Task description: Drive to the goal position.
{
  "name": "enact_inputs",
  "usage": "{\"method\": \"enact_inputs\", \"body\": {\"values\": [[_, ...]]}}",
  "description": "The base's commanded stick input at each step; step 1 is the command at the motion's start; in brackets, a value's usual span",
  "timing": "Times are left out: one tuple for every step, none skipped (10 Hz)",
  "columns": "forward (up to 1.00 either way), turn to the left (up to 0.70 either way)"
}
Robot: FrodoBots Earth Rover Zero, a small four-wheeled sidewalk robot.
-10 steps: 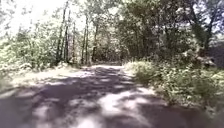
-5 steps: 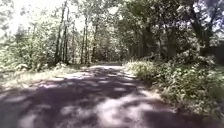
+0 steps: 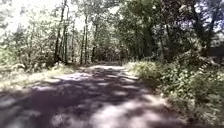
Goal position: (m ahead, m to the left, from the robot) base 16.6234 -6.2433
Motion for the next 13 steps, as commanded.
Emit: {"method": "enact_inputs", "body": {"values": [[0.45, 0.00], [0.45, 0.00], [0.45, 0.00], [0.45, 0.00], [0.45, 0.00], [0.45, 0.00], [0.45, 0.00], [0.45, 0.00], [0.45, 0.00], [0.45, 0.00], [0.45, 0.00], [0.45, 0.00], [0.45, 0.00]]}}
